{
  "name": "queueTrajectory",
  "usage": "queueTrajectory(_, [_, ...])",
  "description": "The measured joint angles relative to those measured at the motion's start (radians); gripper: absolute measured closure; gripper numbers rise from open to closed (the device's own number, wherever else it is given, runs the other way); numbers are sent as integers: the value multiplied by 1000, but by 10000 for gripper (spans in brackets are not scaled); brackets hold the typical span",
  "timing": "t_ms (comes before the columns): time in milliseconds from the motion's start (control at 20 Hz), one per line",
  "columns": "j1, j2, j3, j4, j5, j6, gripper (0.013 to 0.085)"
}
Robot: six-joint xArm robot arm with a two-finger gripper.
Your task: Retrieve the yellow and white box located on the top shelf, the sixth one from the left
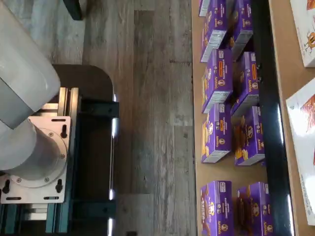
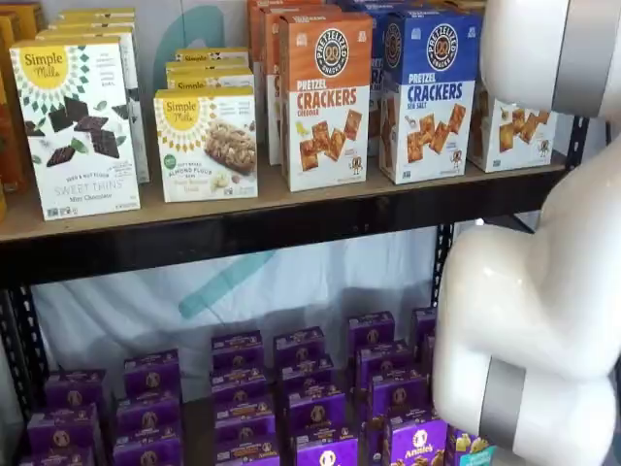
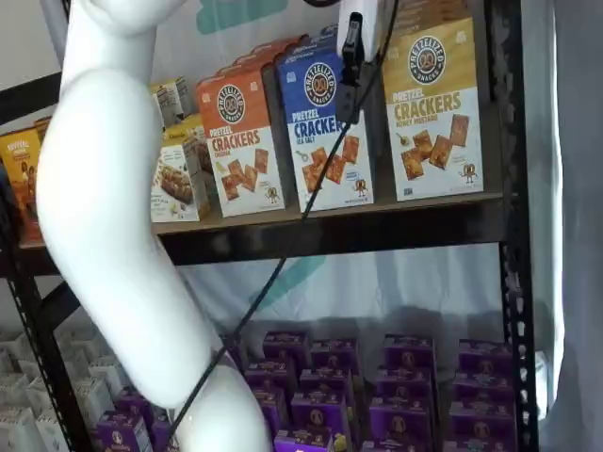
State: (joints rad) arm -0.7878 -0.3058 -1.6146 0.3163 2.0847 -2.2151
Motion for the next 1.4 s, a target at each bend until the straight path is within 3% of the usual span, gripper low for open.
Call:
queueTrajectory(100, [45, -9, 8, -69, -8, 6, 130])
queueTrajectory(200, [70, -28, 33, -94, -22, 19, 130])
queueTrajectory(500, [81, -67, 84, -62, -66, 42, 130])
queueTrajectory(1000, [-30, -74, 61, 151, -137, 43, 130])
queueTrajectory(1400, [-83, -43, 30, 281, -188, 58, 130])
